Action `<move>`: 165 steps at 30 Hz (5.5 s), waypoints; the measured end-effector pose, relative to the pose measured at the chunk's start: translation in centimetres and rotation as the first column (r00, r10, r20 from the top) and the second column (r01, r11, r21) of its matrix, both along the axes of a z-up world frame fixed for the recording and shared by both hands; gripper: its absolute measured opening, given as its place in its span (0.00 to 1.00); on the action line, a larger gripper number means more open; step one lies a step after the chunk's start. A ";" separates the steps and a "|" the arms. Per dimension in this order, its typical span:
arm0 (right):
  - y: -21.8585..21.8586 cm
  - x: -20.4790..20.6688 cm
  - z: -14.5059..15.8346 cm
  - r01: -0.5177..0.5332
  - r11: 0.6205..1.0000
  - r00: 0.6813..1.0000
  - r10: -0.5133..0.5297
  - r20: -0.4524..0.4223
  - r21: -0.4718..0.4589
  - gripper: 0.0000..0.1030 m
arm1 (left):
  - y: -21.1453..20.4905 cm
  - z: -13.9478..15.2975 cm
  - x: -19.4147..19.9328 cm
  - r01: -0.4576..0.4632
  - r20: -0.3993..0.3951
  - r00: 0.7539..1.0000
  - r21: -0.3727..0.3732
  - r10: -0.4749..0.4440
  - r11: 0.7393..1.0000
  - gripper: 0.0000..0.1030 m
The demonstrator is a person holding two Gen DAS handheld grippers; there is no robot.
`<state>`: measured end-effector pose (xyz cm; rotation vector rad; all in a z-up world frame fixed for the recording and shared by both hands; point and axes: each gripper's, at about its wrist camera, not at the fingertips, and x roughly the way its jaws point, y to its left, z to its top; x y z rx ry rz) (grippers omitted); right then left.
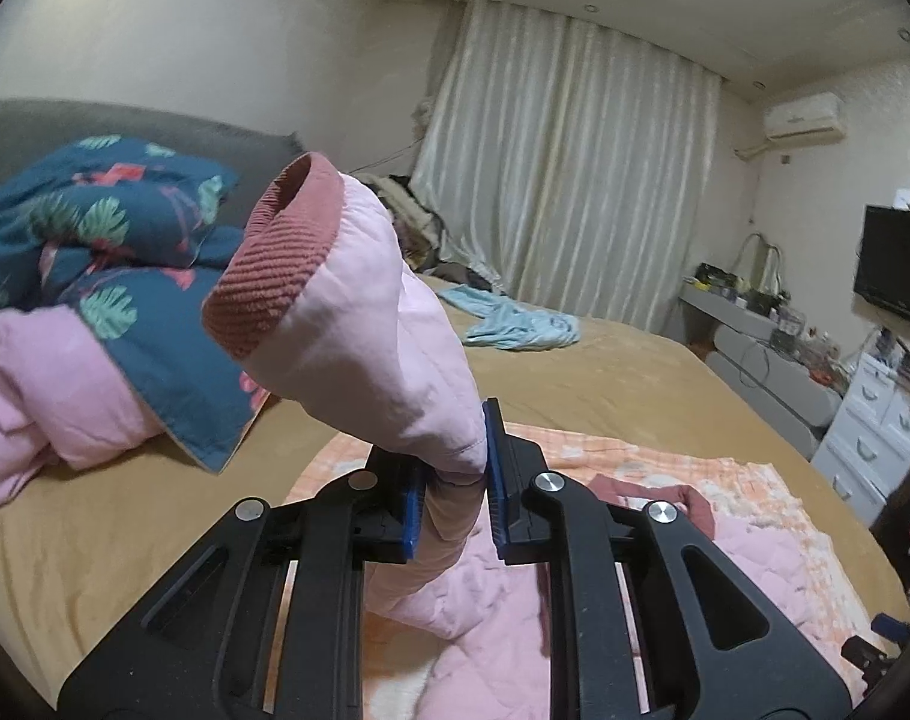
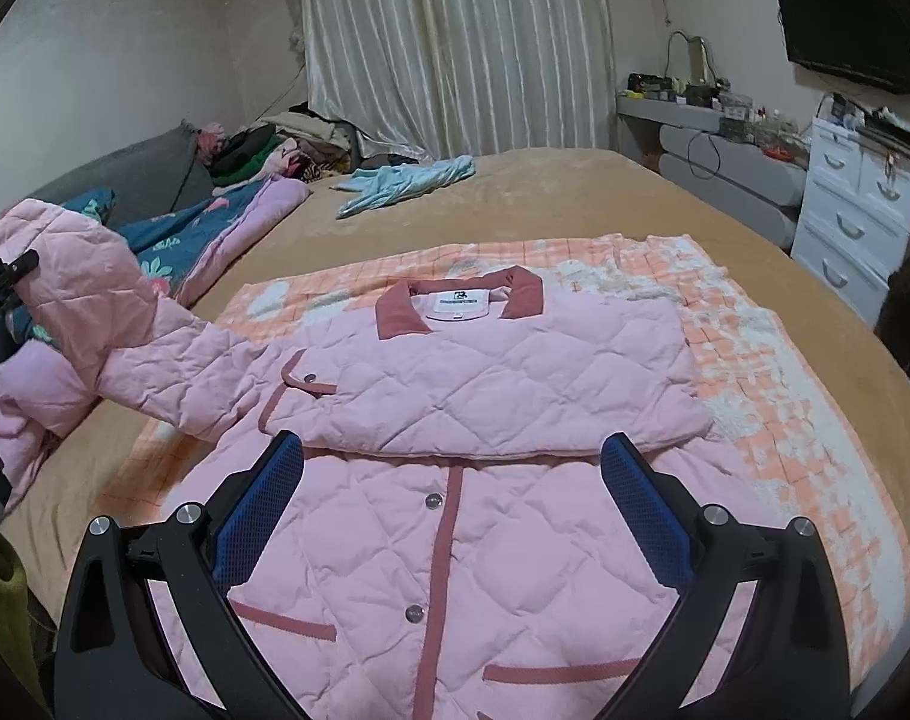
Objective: Fold large clothes
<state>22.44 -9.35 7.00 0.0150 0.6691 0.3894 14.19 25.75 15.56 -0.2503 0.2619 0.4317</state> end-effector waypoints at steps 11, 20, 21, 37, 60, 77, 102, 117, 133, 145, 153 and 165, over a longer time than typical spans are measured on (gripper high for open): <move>-3.9 -0.8 0.7 0.039 0.999 0.998 -0.040 0.038 0.034 0.96 | -4.6 1.2 3.4 0.095 -0.055 0.994 0.042 -0.092 0.995 0.09; -7.4 -0.3 0.7 0.098 0.994 0.993 -0.101 0.056 0.047 0.96 | -9.3 0.4 6.0 0.159 -0.103 0.983 0.072 -0.151 0.985 0.09; -7.7 -0.1 0.5 0.104 0.993 0.993 -0.107 0.054 0.048 0.96 | -9.9 0.2 6.4 0.167 -0.111 0.981 0.077 -0.158 0.983 0.09; -12.7 3.8 -3.7 0.183 0.982 0.983 -0.182 -0.024 0.044 0.96 | -18.5 -4.5 13.2 0.299 -0.262 0.928 0.104 -0.264 0.948 0.09; -16.1 6.7 -8.3 0.252 0.968 0.963 -0.248 -0.103 0.026 0.96 | -26.4 -12.4 18.1 0.443 -0.428 0.827 0.095 -0.365 0.892 0.09; -17.8 8.2 -10.2 0.300 0.953 0.942 -0.288 -0.174 0.051 0.96 | -31.2 -18.3 20.0 0.598 -0.605 0.655 0.048 -0.453 0.800 0.39; -8.3 10.1 -10.9 0.067 0.989 0.965 -0.030 -0.259 0.136 0.96 | -18.0 -14.9 15.4 0.444 -0.517 0.737 -0.114 -0.435 0.889 0.91; -4.3 14.0 -13.8 -0.058 0.974 0.924 0.135 -0.358 0.217 0.25 | -10.3 -14.5 15.4 0.298 -0.496 0.809 -0.117 -0.316 0.947 0.91; -4.8 15.5 -8.4 -0.150 0.989 0.988 0.150 -0.042 -0.001 0.20 | -10.3 -15.7 19.1 0.273 -0.519 0.803 -0.117 -0.293 0.955 0.91; -6.3 16.1 -9.4 0.026 0.992 0.998 -0.032 -0.045 -0.124 0.69 | -12.8 -20.5 22.0 0.289 -0.585 0.735 -0.188 -0.343 0.939 0.91; -2.3 14.6 -10.7 -0.196 0.971 0.980 0.192 -0.044 -0.138 0.74 | -11.8 -22.4 21.8 0.275 -0.579 0.738 -0.211 -0.347 0.938 0.92; -1.4 17.3 -15.8 -0.174 0.979 0.961 0.145 -0.235 -0.108 0.77 | -12.2 -23.1 21.0 0.262 -0.568 0.758 -0.184 -0.320 0.947 0.92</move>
